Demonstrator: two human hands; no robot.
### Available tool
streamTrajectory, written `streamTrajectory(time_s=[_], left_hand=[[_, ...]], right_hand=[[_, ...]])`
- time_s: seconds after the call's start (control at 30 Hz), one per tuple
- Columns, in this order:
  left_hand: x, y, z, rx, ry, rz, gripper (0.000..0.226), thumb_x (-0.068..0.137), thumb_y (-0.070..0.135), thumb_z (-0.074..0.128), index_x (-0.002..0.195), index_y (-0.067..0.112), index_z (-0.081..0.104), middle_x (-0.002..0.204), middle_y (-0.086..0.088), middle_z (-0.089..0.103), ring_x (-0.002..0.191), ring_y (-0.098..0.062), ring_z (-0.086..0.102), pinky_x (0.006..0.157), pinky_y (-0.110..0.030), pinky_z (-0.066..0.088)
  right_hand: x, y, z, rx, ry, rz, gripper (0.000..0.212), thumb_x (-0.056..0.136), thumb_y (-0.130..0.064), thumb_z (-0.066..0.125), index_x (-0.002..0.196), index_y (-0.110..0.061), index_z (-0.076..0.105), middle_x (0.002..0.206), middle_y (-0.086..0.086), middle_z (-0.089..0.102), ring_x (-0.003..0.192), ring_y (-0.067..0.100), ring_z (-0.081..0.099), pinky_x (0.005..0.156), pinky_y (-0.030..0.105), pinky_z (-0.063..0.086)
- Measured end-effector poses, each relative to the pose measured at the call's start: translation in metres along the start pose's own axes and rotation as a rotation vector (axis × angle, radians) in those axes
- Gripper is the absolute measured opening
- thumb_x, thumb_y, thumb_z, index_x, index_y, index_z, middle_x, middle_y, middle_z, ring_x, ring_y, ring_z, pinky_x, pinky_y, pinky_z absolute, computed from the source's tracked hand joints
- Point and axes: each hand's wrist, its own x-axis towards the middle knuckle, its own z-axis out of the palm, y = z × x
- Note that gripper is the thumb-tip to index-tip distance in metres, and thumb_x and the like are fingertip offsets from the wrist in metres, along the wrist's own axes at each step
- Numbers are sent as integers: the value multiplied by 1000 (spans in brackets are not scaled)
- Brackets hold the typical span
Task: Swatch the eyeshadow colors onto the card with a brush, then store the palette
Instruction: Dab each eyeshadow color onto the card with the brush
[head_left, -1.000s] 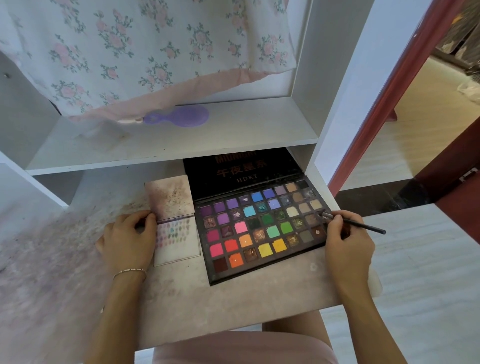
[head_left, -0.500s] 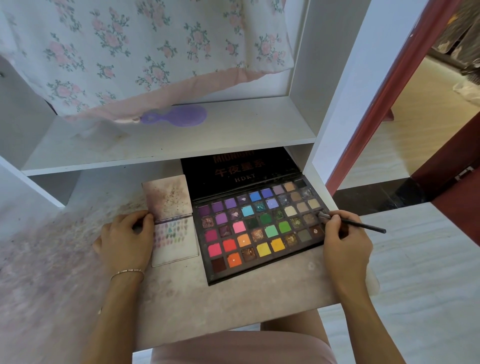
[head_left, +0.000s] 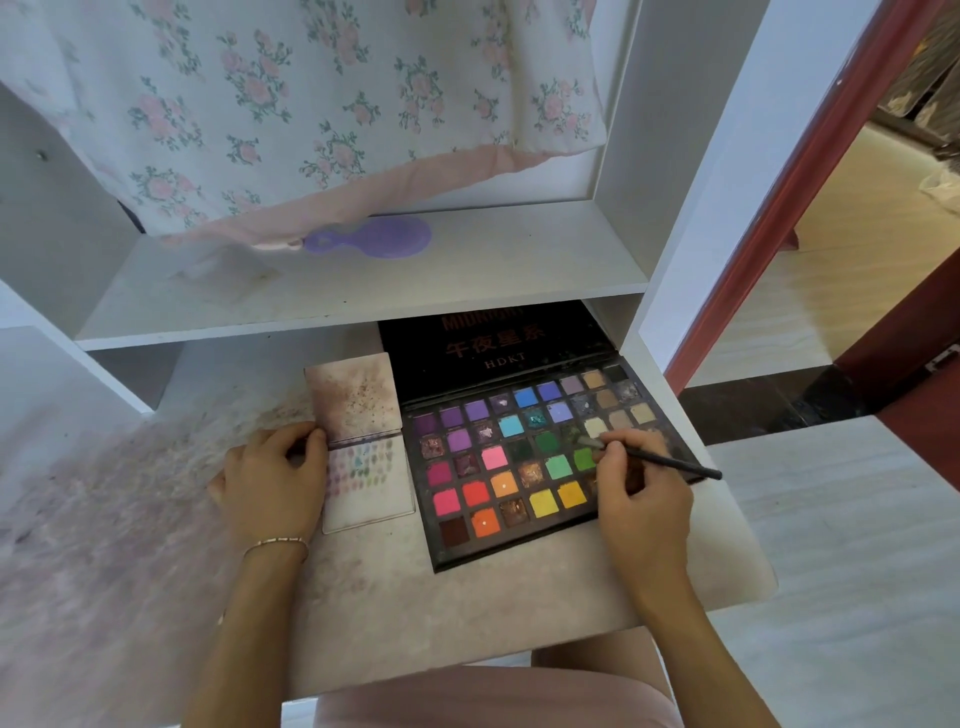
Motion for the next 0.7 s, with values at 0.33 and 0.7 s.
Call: streamTrajectory(time_s=[0.33,0.7], left_hand=[[0,1,-2,-10,9,-12,20,88,26,55,100,21,71,106,-9,65,105,-33,48,92,-41,29],[0,-3,2,-26,27,-9,19,88,29,55,97,25,70,102,-3,65,104,-28,48,90,-38,27]], right_hand=[[-23,-26,66,80,-273,-76,27,90,-7,50,80,-32,49,53,-8,51,46,5,46,43,13,35],[-23,-31,98,-112,-409,-145,21,88,-16,54,83,-36,48,73,-15,56,75,4,56,65,17,46]])
